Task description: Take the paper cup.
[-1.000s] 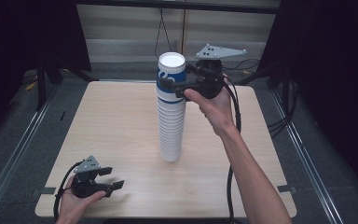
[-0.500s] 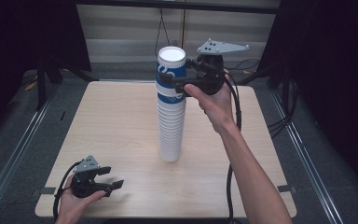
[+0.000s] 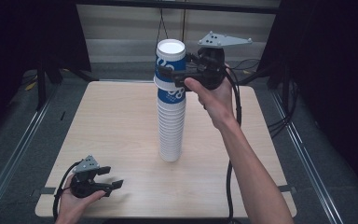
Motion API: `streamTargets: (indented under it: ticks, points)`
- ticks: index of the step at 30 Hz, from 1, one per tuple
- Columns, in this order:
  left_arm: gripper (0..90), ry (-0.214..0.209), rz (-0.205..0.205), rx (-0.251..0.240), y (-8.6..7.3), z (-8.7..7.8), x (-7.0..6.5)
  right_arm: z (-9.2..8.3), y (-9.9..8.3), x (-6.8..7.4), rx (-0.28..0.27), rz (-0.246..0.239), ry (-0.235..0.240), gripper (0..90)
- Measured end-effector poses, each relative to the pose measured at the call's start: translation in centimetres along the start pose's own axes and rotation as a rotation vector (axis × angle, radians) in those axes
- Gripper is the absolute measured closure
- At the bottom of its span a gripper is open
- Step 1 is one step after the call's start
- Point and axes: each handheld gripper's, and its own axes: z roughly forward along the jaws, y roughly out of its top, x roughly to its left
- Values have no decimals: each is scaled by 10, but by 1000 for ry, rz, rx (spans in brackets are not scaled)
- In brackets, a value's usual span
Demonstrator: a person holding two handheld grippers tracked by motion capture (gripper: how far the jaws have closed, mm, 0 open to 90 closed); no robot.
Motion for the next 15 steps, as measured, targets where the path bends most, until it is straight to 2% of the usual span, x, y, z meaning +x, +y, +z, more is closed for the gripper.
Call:
streamTargets:
  ticks: [15]
  points:
    - [228,-1,-1,-4,0,-1,0,-2,13,2,-35,-8,2,244]
